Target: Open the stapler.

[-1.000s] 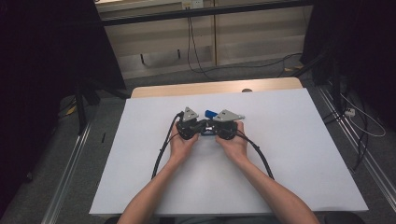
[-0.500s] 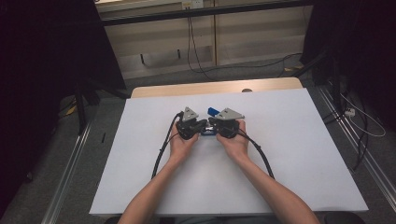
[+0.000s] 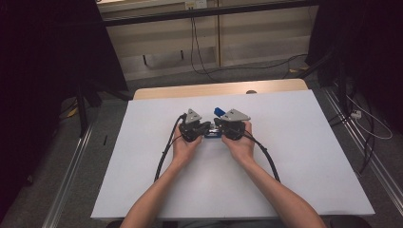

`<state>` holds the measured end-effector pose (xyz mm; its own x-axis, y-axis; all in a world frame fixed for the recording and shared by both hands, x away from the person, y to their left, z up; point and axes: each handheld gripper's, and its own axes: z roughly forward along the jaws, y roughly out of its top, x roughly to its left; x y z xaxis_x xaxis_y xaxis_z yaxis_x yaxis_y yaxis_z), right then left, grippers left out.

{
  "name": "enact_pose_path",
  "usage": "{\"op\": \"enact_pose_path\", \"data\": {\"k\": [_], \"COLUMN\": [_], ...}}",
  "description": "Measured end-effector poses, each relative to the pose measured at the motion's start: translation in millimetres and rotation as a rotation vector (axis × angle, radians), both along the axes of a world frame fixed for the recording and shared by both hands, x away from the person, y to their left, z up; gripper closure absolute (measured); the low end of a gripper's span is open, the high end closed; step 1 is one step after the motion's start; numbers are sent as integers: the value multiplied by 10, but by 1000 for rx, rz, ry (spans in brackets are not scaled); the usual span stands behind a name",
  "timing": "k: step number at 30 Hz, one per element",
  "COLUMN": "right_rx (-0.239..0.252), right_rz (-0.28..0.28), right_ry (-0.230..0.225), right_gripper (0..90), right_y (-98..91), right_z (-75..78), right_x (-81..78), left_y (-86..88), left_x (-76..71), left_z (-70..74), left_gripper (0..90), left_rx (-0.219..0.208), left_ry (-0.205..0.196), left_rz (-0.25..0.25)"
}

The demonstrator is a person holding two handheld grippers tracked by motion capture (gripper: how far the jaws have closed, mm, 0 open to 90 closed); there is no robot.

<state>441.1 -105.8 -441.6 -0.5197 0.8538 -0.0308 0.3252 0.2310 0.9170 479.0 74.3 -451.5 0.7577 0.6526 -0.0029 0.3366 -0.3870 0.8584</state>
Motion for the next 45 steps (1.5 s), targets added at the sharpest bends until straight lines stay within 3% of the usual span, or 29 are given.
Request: {"op": "enact_pose_path", "data": {"k": [20, 45], "right_rx": [-3, 15], "right_rz": [-49, -67], "right_ry": [-23, -35], "right_gripper": [900, 900], "right_y": [-90, -216], "right_z": [59, 97], "right_x": [-19, -53], "left_y": [-7, -8], "left_x": [-4, -4], "left_z": [-2, -3], "left_gripper": [900, 900], "left_rx": [-5, -1], "left_ry": [6, -2], "left_rz": [-2, -7]}}
